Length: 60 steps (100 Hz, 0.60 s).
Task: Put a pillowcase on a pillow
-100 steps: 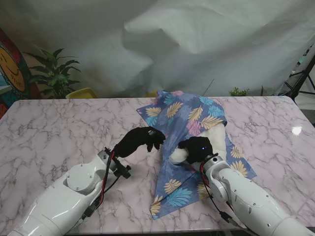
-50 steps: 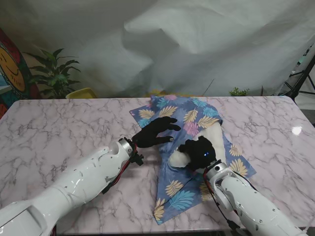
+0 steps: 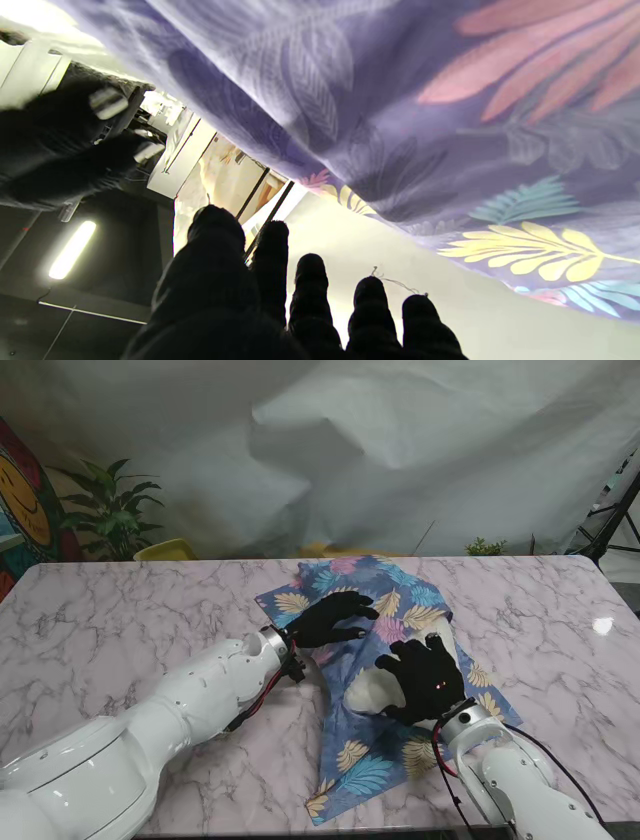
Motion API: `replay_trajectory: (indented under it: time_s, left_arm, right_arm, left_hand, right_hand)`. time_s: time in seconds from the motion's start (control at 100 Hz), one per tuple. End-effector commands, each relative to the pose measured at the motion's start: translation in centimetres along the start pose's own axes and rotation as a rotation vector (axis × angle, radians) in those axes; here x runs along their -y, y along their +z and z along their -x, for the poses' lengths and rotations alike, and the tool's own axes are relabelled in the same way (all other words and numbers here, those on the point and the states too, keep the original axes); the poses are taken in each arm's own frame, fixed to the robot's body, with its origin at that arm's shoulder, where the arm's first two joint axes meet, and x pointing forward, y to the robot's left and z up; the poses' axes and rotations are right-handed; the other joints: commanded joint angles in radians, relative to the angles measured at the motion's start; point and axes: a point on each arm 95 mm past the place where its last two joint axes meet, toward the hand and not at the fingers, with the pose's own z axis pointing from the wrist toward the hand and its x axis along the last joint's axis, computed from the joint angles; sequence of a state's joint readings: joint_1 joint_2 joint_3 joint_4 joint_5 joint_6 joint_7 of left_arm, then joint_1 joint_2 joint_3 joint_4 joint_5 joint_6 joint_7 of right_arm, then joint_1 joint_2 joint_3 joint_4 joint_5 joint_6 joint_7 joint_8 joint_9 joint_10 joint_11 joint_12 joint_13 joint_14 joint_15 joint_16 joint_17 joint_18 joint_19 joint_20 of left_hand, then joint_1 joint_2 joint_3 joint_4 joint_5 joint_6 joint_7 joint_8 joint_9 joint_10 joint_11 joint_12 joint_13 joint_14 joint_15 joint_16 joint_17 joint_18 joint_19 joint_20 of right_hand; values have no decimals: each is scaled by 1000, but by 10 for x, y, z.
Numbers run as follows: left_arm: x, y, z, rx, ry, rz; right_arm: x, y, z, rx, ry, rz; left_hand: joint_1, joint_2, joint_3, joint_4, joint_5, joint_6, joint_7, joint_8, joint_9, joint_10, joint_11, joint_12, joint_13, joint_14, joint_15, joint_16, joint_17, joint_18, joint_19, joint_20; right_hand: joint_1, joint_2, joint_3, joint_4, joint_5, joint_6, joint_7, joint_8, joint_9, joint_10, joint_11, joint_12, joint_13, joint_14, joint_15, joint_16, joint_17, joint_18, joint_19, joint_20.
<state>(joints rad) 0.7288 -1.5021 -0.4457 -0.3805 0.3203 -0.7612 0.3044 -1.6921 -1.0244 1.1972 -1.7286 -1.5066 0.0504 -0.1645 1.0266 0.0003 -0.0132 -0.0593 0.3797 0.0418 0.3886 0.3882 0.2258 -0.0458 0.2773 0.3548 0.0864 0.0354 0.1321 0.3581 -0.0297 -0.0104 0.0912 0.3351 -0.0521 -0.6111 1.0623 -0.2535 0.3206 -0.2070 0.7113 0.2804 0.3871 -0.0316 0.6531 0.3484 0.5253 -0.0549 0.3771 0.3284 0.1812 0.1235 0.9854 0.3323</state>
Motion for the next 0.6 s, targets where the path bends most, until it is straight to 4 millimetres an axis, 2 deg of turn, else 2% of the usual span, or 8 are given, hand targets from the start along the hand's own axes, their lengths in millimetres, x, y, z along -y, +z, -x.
replay_trajectory:
  time_s: [0.0,0.23,0.33,0.35,0.44,0.5,0.59]
  left_arm:
    - [1,20,-19,-51,10,19]
    - [-3,31,-32,-112,26,16]
    - [-5,33,-37,-148,31,16]
    - [-6,33,-38,-154,32,21]
    - [-11,31,-39,-185,25,59]
    - [-18,26,-38,-202,-7,106]
    - [-30,17,-36,-218,-76,183]
  right_arm:
    - [8,-8,-2,-16,-18,-18]
    - [12,-19,-2,-19,-89,-179]
    - [16,-19,-2,16,-133,-209]
    - [17,-19,-2,29,-149,-209]
    - [23,-17,-1,69,-179,-199]
    - [28,-13,0,100,-182,-147]
    - [35,-6,4,133,-150,-90]
  left_hand:
    - [3,43,-1,27,-4,-16,9,-2,-9,-26,15,-12,1,-29,20,-10,-4,-38,-25,0]
    - [8,45,-2,27,-15,-15,9,-7,-5,-30,30,-15,10,-31,38,-15,-1,-45,-23,2]
    - [12,44,-2,27,-19,-23,12,-8,-2,-34,36,-15,14,-29,49,-16,-1,-41,-16,9]
    - [13,43,-1,27,-20,-25,13,-9,-2,-35,36,-16,14,-28,50,-17,-2,-39,-15,10]
    - [18,37,-1,27,-21,-35,19,-8,-2,-39,37,-19,16,-8,53,-23,-5,-17,-7,22]
    - [19,32,-1,27,-43,-43,20,-12,-5,-40,35,-24,12,20,44,-36,-12,5,9,46]
    - [-6,6,0,34,-92,-63,10,-11,-16,-4,14,-32,16,118,29,-49,2,93,12,58]
  right_hand:
    - [-28,20,-22,27,-53,49,-33,-23,-58,29,-15,-11,-55,26,-41,-22,-38,37,-31,-28]
    - [81,23,-79,55,-168,149,-111,-53,-205,86,16,-15,-151,45,-38,-60,-80,45,-70,-82]
    - [142,6,-67,66,-181,176,-122,-55,-212,102,22,-17,-150,47,-29,-60,-72,42,-67,-85]
    - [161,-7,-48,67,-175,180,-120,-50,-203,103,47,-9,-136,45,-21,-60,-60,42,-58,-84]
    - [273,-90,101,67,-129,150,-74,-23,-130,70,79,0,-40,23,-6,-57,18,30,-29,-77]
    - [360,-163,204,74,-52,82,13,8,-19,28,94,11,80,0,20,-47,110,18,17,-58]
    - [469,-215,280,87,79,-27,126,42,187,-55,95,23,279,-38,46,-20,247,4,92,-32]
